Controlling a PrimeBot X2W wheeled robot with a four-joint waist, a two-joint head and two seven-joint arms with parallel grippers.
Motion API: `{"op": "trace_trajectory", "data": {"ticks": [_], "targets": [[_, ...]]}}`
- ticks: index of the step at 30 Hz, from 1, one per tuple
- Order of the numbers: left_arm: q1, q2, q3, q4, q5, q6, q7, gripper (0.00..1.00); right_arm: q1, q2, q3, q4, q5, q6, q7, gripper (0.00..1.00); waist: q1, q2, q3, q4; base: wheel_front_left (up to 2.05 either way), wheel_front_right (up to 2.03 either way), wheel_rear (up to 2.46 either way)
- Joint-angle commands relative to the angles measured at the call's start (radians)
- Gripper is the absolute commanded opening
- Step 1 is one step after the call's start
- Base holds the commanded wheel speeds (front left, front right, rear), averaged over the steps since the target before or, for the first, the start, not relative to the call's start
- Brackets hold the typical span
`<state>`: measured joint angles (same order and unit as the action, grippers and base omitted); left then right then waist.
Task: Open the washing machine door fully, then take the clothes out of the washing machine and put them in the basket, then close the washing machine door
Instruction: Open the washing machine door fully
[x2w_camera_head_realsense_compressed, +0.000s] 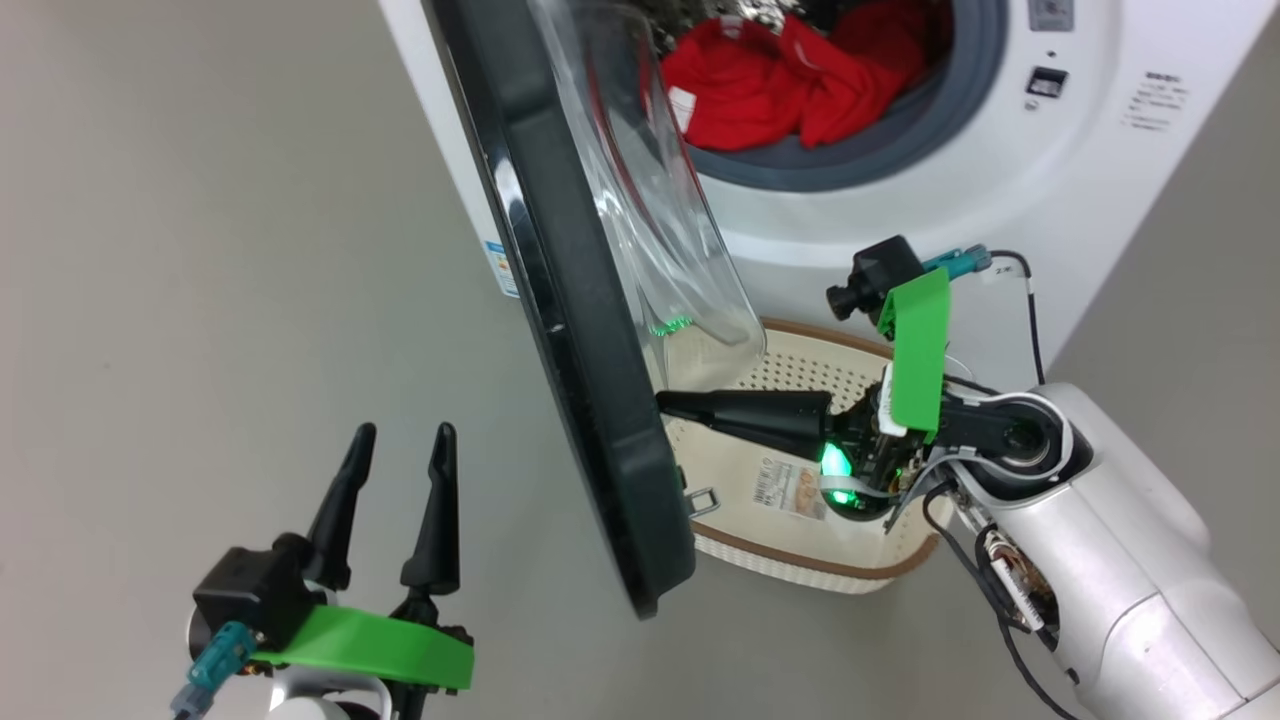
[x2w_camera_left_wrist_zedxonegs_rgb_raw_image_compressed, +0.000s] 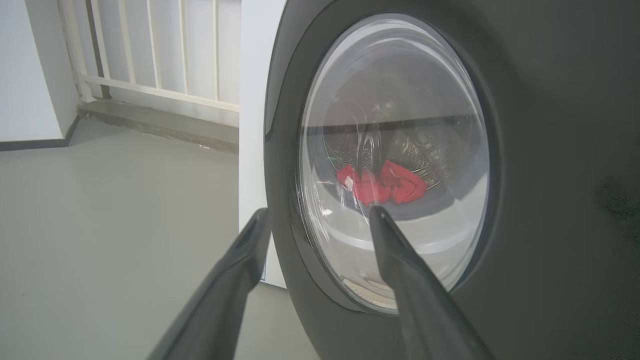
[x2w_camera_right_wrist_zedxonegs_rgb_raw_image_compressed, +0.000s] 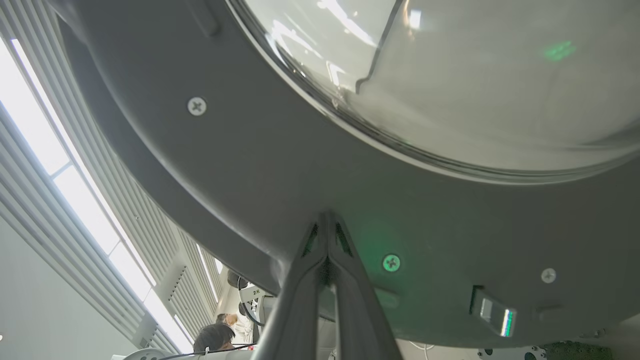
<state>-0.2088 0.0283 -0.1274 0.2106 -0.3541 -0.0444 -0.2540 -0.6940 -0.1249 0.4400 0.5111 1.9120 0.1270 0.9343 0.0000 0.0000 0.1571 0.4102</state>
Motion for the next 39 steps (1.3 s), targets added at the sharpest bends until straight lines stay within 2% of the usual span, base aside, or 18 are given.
{"op": "trace_trajectory", "data": {"ticks": [1,9,16,29,30,31,32,39], "targets": [[-0.002,0.022,0.027,-0.016,-0.009,0.002,-0.008,1.0,0.014,0.033,0.018,-0.021,-0.009,0.004,0.004,0.0,0.0,0.0,-0.028,0.035,0.0,0.0,0.0],[0.007,0.022,0.024,-0.012,-0.01,0.002,-0.008,1.0,0.021,0.048,0.032,0.004,-0.027,0.004,-0.004,0.0,0.0,0.0,-0.047,0.102,0.0,0.0,0.0],[0.012,0.022,0.021,-0.007,-0.01,-0.002,-0.008,1.0,0.017,0.057,0.036,0.022,-0.04,0.004,-0.011,0.0,0.0,0.0,-0.048,0.128,0.0,0.0,0.0],[0.02,0.022,0.032,0.003,0.0,-0.006,-0.008,1.0,0.024,0.055,0.026,0.018,-0.091,0.004,-0.033,0.02,0.0,0.0,-0.057,0.095,0.0,0.0,0.0],[0.02,0.022,0.033,0.003,0.001,-0.006,-0.008,1.0,0.027,0.049,0.021,0.009,-0.108,0.004,-0.049,0.41,0.0,0.0,-0.058,0.091,0.0,0.0,0.0],[0.021,0.022,0.036,0.004,0.002,-0.006,-0.008,1.0,0.033,0.044,0.016,-0.006,-0.125,0.004,-0.064,0.97,0.0,0.0,-0.06,0.086,0.0,0.0,0.0],[0.022,0.022,0.039,0.004,0.003,-0.006,-0.008,1.0,0.042,0.04,0.011,-0.024,-0.142,0.004,-0.08,1.0,0.0,0.0,-0.062,0.081,0.0,0.0,0.0],[0.034,0.022,0.062,0.004,0.009,-0.006,-0.008,1.0,0.14,0.006,-0.009,-0.205,-0.311,0.004,-0.236,1.0,0.0,0.0,-0.077,0.048,0.0,0.0,0.0]]}}
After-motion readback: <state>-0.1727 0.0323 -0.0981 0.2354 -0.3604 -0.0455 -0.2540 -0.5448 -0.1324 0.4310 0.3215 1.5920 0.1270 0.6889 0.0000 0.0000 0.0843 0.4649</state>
